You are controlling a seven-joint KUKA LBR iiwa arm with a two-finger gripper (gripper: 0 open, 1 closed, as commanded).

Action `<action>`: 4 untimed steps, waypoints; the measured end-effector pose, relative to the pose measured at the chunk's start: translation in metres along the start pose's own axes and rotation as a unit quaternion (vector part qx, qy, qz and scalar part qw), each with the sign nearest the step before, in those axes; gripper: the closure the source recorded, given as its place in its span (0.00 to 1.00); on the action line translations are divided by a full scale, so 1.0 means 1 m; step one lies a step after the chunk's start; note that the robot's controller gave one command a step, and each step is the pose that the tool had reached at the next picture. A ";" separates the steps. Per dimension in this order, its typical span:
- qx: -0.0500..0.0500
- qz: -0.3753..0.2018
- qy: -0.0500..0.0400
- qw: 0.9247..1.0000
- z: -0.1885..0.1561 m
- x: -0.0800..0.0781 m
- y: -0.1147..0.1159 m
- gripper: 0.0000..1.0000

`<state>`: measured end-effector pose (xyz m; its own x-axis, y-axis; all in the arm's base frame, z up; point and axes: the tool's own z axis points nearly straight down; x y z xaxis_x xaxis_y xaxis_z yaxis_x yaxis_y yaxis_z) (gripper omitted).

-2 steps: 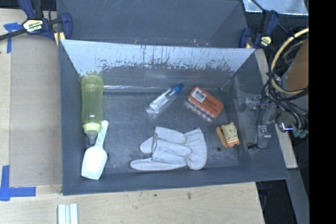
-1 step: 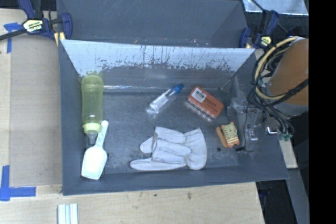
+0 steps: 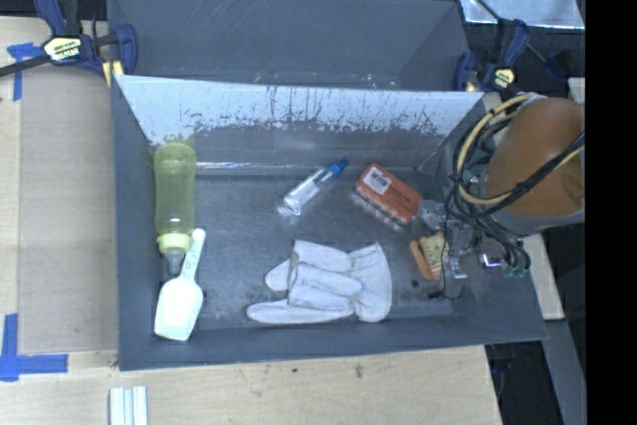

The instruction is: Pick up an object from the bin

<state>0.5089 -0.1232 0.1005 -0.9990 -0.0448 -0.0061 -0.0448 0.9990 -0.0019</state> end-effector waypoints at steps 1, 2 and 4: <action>-0.001 -0.024 0.004 1.000 0.028 0.004 0.043 0.00; -0.002 -0.026 0.001 1.000 0.029 -0.007 0.068 0.00; 0.000 -0.060 0.000 0.998 0.008 -0.034 0.125 0.00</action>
Offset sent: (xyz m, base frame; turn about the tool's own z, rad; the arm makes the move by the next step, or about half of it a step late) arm 0.0132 0.0516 -0.0305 -0.0292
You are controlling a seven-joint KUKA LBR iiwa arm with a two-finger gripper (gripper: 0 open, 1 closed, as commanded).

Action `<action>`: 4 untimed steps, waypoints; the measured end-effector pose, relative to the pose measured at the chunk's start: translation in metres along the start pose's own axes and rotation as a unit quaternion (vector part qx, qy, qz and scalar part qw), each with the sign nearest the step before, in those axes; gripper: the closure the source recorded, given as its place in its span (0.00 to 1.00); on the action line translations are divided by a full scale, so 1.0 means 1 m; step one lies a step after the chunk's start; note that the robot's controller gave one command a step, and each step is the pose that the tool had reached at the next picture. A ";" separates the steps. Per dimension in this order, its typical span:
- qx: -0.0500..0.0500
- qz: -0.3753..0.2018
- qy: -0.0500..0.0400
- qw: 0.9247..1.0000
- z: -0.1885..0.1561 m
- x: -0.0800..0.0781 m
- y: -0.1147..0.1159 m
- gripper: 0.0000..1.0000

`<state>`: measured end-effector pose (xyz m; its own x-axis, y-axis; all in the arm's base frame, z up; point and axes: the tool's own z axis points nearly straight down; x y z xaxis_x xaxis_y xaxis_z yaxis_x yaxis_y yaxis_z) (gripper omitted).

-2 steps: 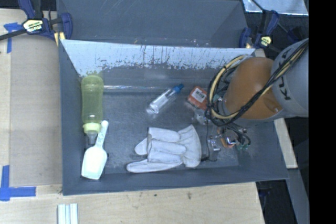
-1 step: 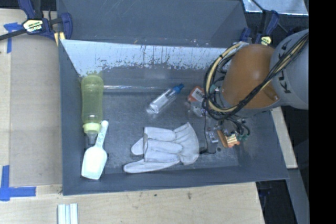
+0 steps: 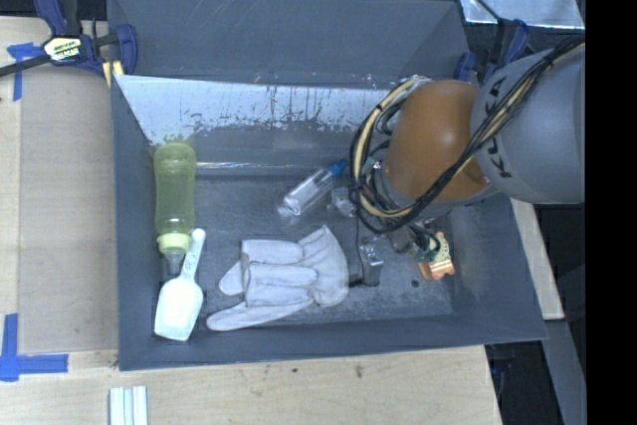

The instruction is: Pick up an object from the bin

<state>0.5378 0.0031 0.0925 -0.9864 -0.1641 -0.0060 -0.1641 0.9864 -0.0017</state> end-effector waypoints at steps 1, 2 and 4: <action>-0.001 0.041 0.001 0.999 0.015 0.017 0.018 0.00; 0.000 0.038 0.003 0.999 0.000 -0.019 0.035 0.00; -0.001 -0.106 -0.001 0.994 0.021 -0.034 0.090 1.00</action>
Offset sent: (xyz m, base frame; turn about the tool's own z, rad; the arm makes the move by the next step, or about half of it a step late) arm 0.0304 0.0505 0.0085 0.0461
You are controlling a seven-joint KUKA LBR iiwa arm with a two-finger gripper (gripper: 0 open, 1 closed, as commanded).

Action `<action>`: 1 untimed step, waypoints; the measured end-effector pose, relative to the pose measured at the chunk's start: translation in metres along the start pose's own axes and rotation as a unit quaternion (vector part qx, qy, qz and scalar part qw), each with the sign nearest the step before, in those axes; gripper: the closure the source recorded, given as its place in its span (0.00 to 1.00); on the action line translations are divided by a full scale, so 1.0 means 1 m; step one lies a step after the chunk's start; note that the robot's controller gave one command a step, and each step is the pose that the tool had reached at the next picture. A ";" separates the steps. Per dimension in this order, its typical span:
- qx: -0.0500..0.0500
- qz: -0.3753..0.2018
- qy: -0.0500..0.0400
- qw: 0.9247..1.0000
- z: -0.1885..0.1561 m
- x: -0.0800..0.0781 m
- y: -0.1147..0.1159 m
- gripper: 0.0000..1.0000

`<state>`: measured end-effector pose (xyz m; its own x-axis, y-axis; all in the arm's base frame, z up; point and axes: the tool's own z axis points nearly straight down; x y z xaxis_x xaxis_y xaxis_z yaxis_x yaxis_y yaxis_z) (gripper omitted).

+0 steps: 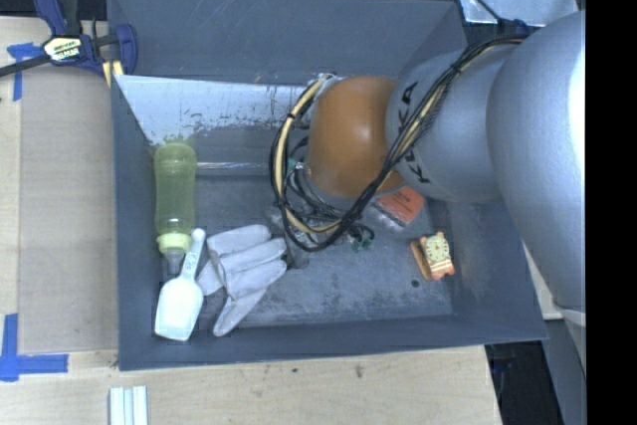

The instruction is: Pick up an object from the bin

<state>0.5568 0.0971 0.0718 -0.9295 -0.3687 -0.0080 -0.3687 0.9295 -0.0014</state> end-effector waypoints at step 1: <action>0.000 0.000 0.000 1.000 0.000 0.000 0.000 1.00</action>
Offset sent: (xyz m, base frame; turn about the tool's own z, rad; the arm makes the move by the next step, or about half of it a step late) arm -0.0330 0.0040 0.0056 -0.1814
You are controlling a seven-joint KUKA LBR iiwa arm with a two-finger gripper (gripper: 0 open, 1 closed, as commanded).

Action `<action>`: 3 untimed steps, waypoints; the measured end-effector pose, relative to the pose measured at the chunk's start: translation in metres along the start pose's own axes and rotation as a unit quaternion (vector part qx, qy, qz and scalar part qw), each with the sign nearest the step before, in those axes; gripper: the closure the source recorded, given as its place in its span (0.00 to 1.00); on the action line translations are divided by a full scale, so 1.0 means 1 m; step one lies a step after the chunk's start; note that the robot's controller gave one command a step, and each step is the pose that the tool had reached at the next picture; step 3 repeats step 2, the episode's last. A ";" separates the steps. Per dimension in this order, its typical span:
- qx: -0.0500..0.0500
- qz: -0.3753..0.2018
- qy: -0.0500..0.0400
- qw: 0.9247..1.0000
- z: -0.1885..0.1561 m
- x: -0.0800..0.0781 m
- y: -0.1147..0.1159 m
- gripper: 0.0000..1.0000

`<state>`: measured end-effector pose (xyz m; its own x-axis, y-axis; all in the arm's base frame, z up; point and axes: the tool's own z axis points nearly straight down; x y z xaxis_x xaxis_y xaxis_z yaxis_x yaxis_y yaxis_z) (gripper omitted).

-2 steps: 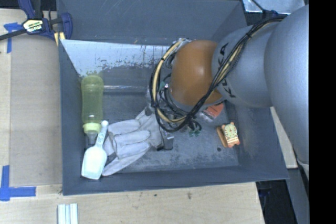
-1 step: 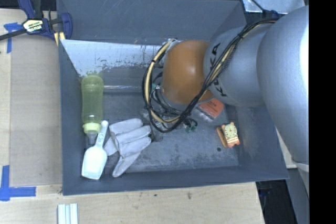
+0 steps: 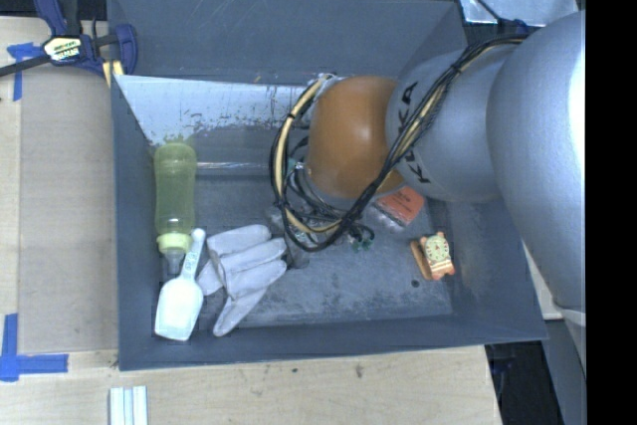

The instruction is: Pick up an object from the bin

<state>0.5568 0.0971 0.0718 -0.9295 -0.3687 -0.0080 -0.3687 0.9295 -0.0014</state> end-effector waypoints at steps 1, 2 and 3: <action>0.001 -0.019 -0.001 1.000 -0.001 0.006 0.003 1.00; 0.000 -0.022 0.001 1.000 -0.159 0.002 -0.039 1.00; 0.000 -0.022 0.001 1.000 -0.159 0.002 -0.039 1.00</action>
Offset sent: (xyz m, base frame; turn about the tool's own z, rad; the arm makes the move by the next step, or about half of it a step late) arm 0.0091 -0.0359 0.1571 -0.0484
